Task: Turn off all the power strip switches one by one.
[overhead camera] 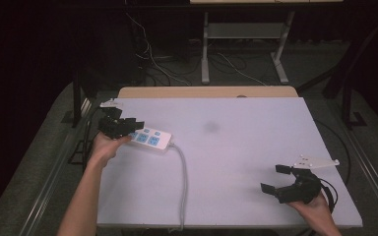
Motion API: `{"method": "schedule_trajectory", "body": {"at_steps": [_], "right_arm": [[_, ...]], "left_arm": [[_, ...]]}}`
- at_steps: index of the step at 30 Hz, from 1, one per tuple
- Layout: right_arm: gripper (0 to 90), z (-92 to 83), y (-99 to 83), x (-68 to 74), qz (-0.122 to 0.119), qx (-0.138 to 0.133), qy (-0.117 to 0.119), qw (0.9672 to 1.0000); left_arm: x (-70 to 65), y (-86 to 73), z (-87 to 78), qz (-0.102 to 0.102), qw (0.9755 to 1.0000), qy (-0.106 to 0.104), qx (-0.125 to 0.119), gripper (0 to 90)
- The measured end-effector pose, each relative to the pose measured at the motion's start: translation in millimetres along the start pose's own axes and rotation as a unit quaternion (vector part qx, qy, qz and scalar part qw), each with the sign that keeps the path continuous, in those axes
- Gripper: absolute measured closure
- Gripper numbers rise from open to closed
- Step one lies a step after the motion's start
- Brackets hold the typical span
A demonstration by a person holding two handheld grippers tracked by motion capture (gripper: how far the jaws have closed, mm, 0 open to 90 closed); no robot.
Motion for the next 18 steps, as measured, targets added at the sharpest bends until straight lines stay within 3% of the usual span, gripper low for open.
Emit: {"method": "schedule_trajectory", "body": {"at_steps": [1, 4, 8, 11, 13, 18], "right_arm": [[1.0, -0.2, 0.1, 0.1, 0.0, 0.0, 0.0, 1.0], [1.0, -0.6, 0.3, 0.2, 0.002, -0.002, 0.001, 1.0], [1.0, -1.1, 0.6, 0.4, 0.002, -0.004, 0.001, 1.0], [0.9, -1.6, 1.0, 0.4, 0.002, -0.006, 0.0, 1.0], [1.0, -2.0, 1.2, 0.3, 0.002, -0.007, -0.001, 1.0], [1.0, -3.3, 1.7, 0.0, 0.004, -0.012, -0.001, 0.9999]], "left_arm": [[-4.7, -3.0, -4.4, 0.0, 0.9999, -0.013, -0.006, 43.9], [-13.4, -9.6, -13.0, 0.0, 0.9996, -0.023, -0.017, 29.3], [-22.1, -19.7, -22.8, -0.001, 0.9996, -0.021, -0.017, 12.8], [-31.4, -28.9, -25.4, 0.002, 0.9996, -0.027, -0.004, 0.0], [-38.0, -34.5, -27.8, 0.007, 0.9995, -0.028, -0.011, 0.0], [-56.7, -56.2, -30.5, 0.008, 0.9977, -0.065, -0.017, 0.0]]}}
Point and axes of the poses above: each handheld gripper's, and its own axes: z roughly forward along the jaws, y roughly out of its top, x roughly to its left, the point moved 5 cm from there along z, roughly forward along the jaws, and after that the axes turned 8 degrees about -z, right-handed, at the moved point
